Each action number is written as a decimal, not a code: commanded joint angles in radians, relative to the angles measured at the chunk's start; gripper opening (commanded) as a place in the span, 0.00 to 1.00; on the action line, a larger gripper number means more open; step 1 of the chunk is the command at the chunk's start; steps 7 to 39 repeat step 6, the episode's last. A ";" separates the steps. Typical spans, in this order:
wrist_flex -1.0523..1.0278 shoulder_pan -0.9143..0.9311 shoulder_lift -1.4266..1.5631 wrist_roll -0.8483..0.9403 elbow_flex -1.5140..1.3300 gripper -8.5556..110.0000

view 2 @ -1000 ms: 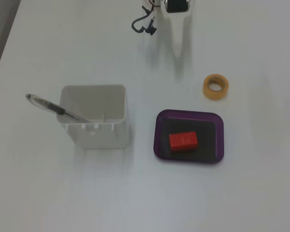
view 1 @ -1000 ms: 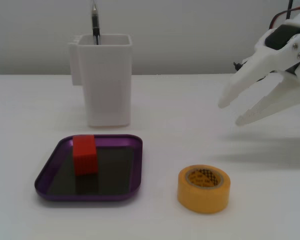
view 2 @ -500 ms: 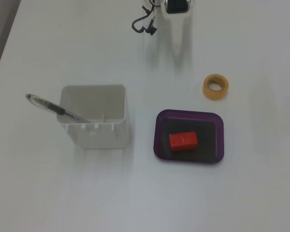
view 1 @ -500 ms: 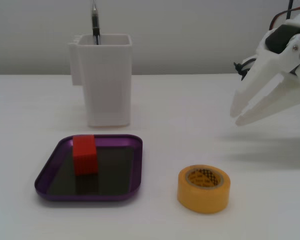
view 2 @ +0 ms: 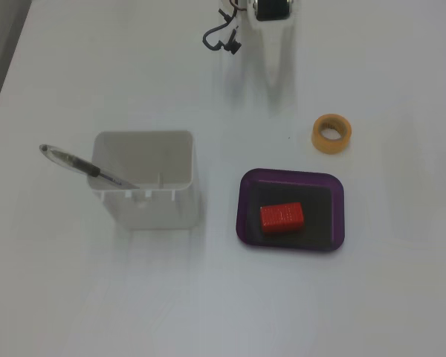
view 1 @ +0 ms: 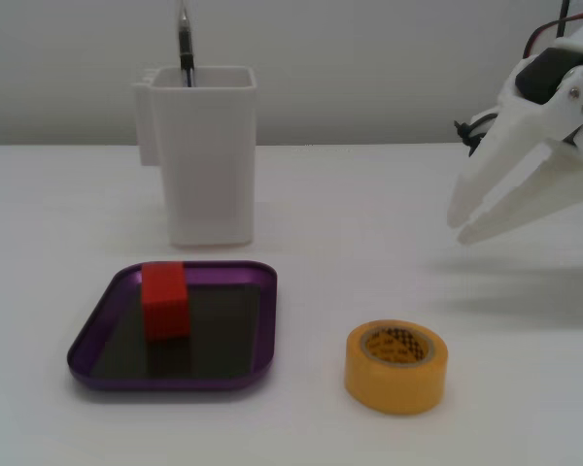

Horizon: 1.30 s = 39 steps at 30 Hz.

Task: Pick up the red cube and place it in the box.

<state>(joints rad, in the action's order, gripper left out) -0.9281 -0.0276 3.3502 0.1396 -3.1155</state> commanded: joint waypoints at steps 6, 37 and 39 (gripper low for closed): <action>0.011 -0.008 0.075 0.006 -0.017 0.07; 0.011 -0.008 0.075 0.006 -0.017 0.07; 0.011 -0.008 0.075 0.006 -0.017 0.07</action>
